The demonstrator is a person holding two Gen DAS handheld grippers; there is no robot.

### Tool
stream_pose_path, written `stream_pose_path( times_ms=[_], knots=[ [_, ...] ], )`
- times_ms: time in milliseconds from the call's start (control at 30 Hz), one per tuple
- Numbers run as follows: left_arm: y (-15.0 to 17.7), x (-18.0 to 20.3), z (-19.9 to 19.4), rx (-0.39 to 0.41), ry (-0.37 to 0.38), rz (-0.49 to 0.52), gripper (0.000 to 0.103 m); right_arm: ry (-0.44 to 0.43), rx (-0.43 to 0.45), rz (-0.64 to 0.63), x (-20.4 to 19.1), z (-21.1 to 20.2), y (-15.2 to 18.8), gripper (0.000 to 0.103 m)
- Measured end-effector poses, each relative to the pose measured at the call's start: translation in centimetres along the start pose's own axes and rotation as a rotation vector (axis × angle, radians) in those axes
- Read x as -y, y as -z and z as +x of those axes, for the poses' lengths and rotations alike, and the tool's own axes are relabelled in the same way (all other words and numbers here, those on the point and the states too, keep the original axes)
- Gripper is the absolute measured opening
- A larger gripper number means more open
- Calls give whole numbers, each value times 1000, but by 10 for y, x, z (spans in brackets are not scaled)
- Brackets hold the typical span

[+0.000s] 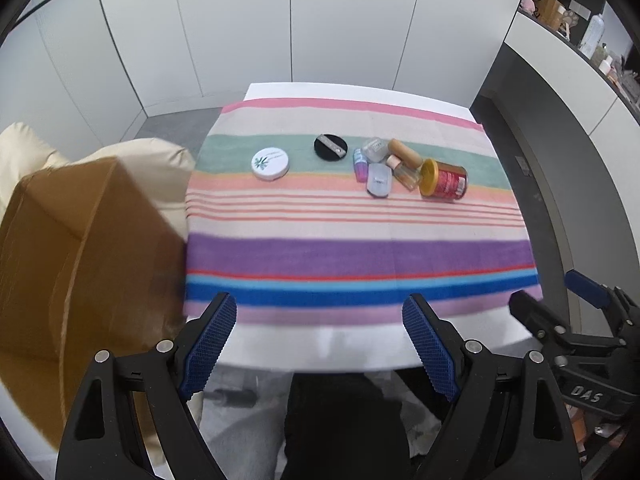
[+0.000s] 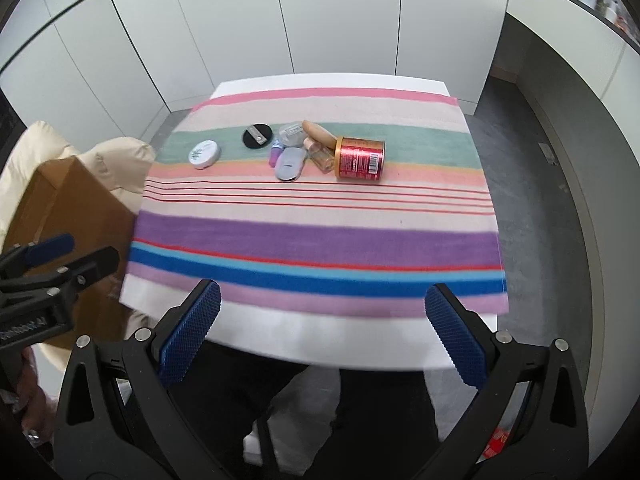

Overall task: Organize objects
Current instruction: 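Grasp the white compact with left tool while right tool grasps red can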

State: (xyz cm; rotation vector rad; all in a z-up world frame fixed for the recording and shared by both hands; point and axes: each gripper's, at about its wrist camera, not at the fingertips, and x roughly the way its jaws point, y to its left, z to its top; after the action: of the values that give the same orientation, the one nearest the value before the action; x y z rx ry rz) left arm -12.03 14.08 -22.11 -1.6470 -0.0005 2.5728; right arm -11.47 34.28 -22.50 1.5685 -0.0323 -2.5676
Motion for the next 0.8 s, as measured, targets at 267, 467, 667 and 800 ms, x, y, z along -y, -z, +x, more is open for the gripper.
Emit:
stream_pose_path(
  times_ms=[267,467,667,800],
  knots=[
    [-37,-7,72,-13,-15,-3,87,15,-11,27,19,83,-38,103],
    [-70,-42,139,-36,-24,-78,87,-10,-4,109,39,140,-64,103],
    [-100,-59,198,-32,-62,-113,87,9,24,131,50,189,-86,103],
    [-112,-60,229,-12,-135,-129,87,0,48,129,50,206,-97,103]
  ],
)
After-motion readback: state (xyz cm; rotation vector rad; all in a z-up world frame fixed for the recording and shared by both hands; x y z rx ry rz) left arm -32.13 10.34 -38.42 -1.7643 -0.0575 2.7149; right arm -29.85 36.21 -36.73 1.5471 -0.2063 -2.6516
